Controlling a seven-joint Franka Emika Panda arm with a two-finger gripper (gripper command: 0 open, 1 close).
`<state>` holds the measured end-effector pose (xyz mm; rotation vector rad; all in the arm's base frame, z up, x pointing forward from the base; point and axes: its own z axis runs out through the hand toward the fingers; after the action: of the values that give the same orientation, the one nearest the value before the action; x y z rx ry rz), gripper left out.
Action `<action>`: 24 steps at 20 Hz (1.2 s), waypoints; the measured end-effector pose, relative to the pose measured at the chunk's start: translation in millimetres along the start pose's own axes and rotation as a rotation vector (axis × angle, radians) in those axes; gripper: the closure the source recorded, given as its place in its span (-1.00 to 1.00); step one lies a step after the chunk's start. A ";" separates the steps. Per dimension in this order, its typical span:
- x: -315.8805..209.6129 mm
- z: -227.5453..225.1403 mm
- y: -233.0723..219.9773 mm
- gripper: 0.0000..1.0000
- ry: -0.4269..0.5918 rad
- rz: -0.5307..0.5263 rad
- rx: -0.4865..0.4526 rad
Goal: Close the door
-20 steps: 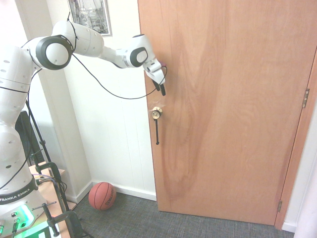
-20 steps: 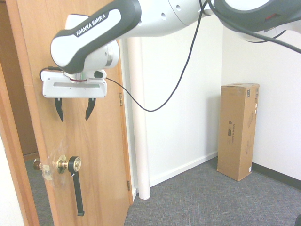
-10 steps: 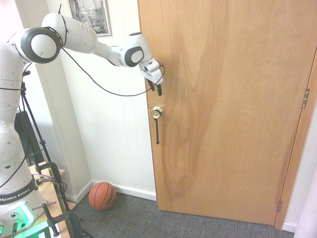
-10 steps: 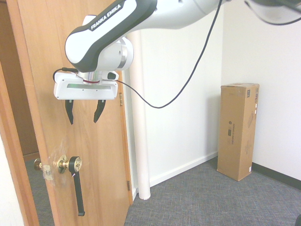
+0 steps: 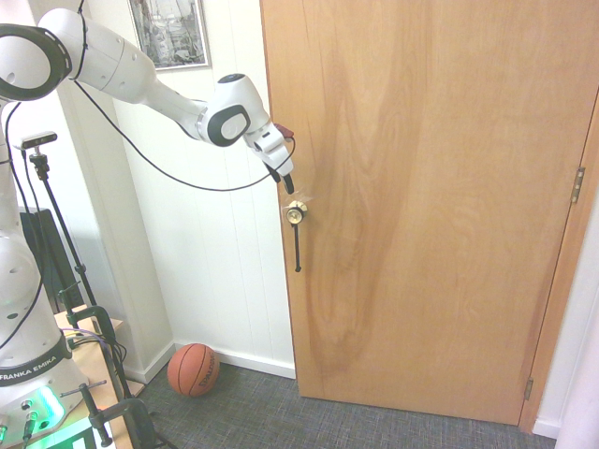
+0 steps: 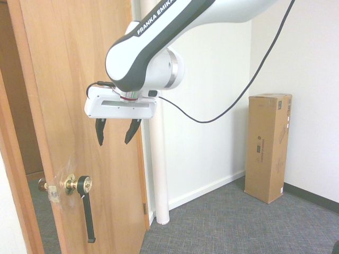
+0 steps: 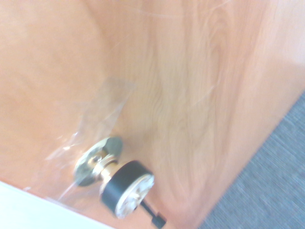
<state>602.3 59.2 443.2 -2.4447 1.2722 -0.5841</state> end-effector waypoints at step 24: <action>-25.8 -17.0 1.1 1.00 0.106 0.061 0.294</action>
<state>579.7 78.4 452.1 -2.1524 1.1996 -0.8294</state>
